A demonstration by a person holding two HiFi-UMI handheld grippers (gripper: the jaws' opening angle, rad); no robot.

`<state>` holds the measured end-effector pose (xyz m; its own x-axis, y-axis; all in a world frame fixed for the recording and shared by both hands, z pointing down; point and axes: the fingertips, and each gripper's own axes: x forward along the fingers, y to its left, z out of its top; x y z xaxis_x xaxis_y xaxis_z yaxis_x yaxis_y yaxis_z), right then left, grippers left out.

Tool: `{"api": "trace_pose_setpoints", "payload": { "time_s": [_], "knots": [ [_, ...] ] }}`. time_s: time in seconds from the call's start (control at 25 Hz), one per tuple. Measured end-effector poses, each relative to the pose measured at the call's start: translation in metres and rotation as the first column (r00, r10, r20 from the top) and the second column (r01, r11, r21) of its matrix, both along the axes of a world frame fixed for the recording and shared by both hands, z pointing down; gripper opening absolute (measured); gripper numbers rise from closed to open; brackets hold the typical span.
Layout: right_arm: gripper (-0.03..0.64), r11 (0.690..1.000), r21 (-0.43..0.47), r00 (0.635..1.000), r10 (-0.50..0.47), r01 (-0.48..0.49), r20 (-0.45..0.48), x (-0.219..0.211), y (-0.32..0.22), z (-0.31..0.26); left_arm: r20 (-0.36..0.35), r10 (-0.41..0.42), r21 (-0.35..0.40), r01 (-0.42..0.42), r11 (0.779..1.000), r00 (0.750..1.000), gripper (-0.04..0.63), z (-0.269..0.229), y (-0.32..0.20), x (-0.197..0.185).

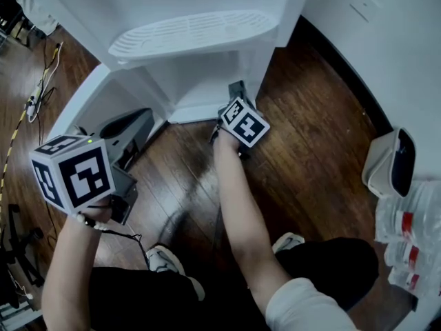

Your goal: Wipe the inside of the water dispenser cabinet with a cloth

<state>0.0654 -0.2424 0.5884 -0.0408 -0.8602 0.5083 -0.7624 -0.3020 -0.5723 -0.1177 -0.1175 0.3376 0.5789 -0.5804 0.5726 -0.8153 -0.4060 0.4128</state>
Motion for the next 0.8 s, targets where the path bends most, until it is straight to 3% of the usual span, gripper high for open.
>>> {"api": "trace_pose_setpoints", "payload": {
  "time_s": [0.24, 0.4, 0.52, 0.64, 0.8],
  "knots": [
    [0.037, 0.999, 0.013, 0.999, -0.04, 0.04, 0.006, -0.008, 0.002, 0.002, 0.01, 0.019, -0.013, -0.019, 1.0, 1.0, -0.003, 0.01, -0.006, 0.005],
    [0.037, 0.994, 0.018, 0.993, -0.111, 0.112, -0.038, -0.031, 0.006, 0.006, 0.028, 0.027, -0.046, -0.025, 0.999, 0.999, -0.003, 0.033, -0.014, 0.005],
    [0.037, 0.984, -0.013, 0.982, -0.179, 0.179, -0.066, -0.052, 0.008, 0.002, 0.163, 0.07, -0.054, -0.061, 0.997, 0.984, -0.003, 0.064, -0.02, 0.001],
    [0.037, 0.948, -0.118, 0.945, -0.307, 0.295, -0.108, -0.078, 0.019, -0.011, 0.31, 0.168, -0.086, -0.148, 0.985, 0.936, -0.003, 0.094, -0.014, 0.003],
    [0.035, 0.894, -0.252, 0.907, -0.407, 0.371, -0.109, -0.083, 0.057, -0.042, 0.329, 0.193, -0.099, -0.169, 0.981, 0.925, -0.003, 0.099, -0.01, 0.001]
  ]
}}
